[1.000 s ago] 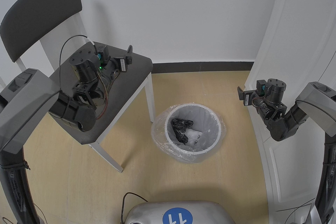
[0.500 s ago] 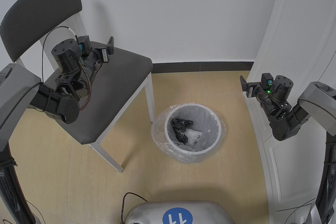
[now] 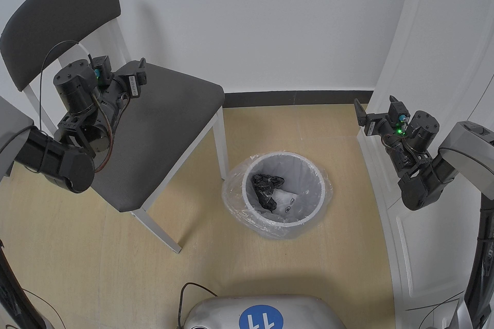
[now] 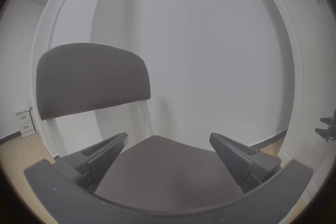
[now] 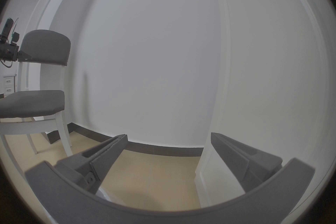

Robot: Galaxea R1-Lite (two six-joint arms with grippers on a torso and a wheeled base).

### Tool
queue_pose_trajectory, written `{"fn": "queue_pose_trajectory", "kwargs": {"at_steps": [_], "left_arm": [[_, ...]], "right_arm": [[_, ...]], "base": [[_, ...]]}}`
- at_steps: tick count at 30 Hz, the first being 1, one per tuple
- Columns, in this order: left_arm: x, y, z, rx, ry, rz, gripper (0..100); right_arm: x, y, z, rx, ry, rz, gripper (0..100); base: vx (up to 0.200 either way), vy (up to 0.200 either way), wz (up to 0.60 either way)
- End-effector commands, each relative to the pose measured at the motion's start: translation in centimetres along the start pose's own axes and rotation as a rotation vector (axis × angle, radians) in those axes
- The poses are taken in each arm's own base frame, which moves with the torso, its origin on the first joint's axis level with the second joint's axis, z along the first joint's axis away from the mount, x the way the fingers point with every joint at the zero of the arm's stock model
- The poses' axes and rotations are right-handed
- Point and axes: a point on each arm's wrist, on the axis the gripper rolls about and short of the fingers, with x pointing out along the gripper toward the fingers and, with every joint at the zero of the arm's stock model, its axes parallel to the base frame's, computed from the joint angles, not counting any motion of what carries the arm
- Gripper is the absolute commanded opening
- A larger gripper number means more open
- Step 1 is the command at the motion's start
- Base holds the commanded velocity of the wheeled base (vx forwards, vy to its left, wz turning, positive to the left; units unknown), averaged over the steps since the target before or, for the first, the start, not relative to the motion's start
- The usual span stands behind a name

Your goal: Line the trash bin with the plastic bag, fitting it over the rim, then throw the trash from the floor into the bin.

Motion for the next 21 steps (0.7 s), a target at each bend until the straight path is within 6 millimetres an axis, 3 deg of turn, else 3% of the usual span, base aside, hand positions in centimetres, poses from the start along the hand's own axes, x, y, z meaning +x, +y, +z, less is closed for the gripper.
{"fn": "queue_pose_trajectory", "kwargs": {"at_steps": [1,17,21], "left_arm": [[-2.3,0.6,2.0,-0.005,-0.010,0.016,100],[-5.9,2.0,5.8,0.005,-0.068,0.010,100],[-6.9,2.5,6.2,0.002,-0.071,0.013,100]], "right_arm": [[-1.4,-0.2,2.5,0.014,-0.030,0.006,100],[-6.4,-2.6,7.5,0.058,-0.035,-0.015,100],[-8.2,-3.3,10.3,0.062,-0.085,-0.013,100]], "base": [[0.000,0.000,0.00],[0.000,0.000,0.00],[0.000,0.000,0.00]]}}
